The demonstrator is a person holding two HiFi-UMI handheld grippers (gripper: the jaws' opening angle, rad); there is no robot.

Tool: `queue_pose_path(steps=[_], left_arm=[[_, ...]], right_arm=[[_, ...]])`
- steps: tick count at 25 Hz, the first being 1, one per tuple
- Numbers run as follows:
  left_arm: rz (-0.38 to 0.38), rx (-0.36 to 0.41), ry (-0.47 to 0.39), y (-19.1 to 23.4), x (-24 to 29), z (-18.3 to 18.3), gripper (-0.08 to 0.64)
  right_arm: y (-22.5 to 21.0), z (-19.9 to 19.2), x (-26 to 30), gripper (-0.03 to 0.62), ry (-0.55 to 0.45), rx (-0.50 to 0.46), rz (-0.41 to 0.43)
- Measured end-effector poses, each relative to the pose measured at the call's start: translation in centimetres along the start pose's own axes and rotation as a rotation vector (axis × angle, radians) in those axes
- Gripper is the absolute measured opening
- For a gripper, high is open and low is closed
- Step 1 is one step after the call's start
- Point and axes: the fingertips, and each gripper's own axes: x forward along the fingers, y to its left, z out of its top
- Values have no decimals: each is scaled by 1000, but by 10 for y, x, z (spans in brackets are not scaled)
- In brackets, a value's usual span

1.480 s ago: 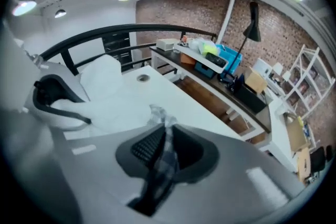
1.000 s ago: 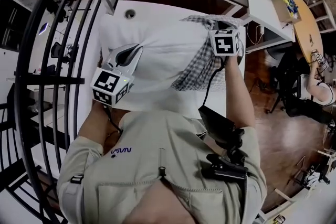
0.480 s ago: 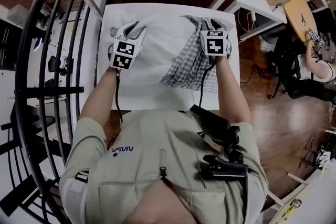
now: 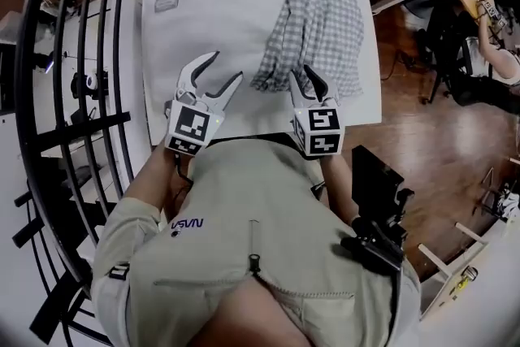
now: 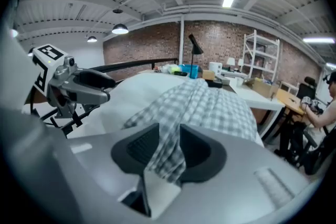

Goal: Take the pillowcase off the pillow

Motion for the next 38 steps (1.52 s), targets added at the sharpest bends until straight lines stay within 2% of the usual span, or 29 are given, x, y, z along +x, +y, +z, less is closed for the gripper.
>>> queue_pose_path(steps=[5, 8, 10, 11, 12, 14, 19, 21, 24, 31, 35, 38], left_arm=[[-65, -13, 135, -38, 9, -64, 267], [-36, 67, 199, -39, 21, -94, 267], [20, 129, 223, -30, 31, -99, 192], [45, 141, 221, -25, 32, -96, 122], [61, 134, 207, -20, 30, -89, 76], [78, 89, 154, -9, 21, -66, 21], [114, 24, 17, 40, -5, -6, 15], [114, -29, 1, 51, -12, -1, 15], [110, -105, 14, 53, -18, -15, 15], [72, -311, 139, 15, 5, -97, 15], [75, -312, 151, 6, 12, -102, 18], [53, -264, 140, -1, 0, -86, 71]], right_arm=[[38, -53, -4, 146, 109, 31, 31], [53, -74, 17, 164, 160, 9, 8], [49, -78, 30, 141, 179, -45, -40], [46, -76, 31, 65, 176, -69, -65], [41, -71, 28, 29, 165, -84, -86], [28, -57, 13, 17, 123, -98, -133], [-40, -25, -27, 14, 27, -124, -339], [-67, -26, -38, 14, 31, -125, -404], [-96, -47, -44, 14, 104, -121, -454], [-105, -138, -7, 14, 318, -15, -354], [-100, -150, 1, 17, 336, 20, -304], [-94, -145, -8, 62, 339, 51, -247]])
